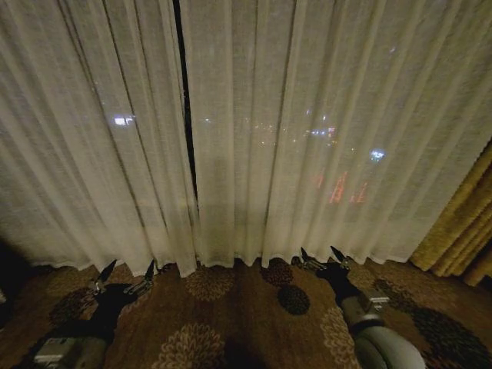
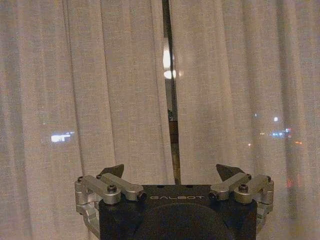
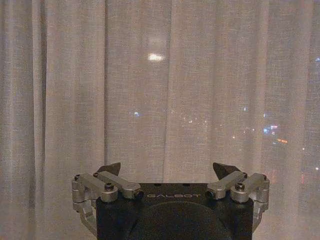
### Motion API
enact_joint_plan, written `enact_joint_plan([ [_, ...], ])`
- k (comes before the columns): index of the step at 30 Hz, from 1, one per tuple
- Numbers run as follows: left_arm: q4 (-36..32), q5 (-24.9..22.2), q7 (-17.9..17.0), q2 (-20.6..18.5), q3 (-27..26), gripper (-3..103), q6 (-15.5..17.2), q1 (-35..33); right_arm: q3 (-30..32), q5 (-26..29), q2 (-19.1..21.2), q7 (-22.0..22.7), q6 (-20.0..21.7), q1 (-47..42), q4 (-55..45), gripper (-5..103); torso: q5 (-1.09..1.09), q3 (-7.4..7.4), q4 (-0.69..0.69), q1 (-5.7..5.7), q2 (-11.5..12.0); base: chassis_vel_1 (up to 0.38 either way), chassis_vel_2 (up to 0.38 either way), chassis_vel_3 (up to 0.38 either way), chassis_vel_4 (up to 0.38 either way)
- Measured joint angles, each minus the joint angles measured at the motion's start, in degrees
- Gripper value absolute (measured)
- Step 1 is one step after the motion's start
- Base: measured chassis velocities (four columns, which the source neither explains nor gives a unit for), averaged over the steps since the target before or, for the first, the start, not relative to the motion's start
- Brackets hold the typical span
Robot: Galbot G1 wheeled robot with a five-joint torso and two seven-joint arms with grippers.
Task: Open the curtains by pulling them apart, changing their state from closed to fully open.
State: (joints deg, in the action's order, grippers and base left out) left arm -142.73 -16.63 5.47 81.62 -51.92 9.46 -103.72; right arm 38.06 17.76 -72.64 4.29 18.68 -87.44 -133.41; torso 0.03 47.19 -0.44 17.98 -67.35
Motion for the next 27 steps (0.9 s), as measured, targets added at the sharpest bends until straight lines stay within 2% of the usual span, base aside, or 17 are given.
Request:
enact_joint_plan([
  [27,0.05,0.10,0.92,0.92,-0.16,100,-1.76,-1.08,-0.29,-0.23,-0.13,-0.31,-0.26,0.03,0.12,100,0.00,0.00,0.00,0.00,0.00,-0.033,0.115,0.032,-0.118],
])
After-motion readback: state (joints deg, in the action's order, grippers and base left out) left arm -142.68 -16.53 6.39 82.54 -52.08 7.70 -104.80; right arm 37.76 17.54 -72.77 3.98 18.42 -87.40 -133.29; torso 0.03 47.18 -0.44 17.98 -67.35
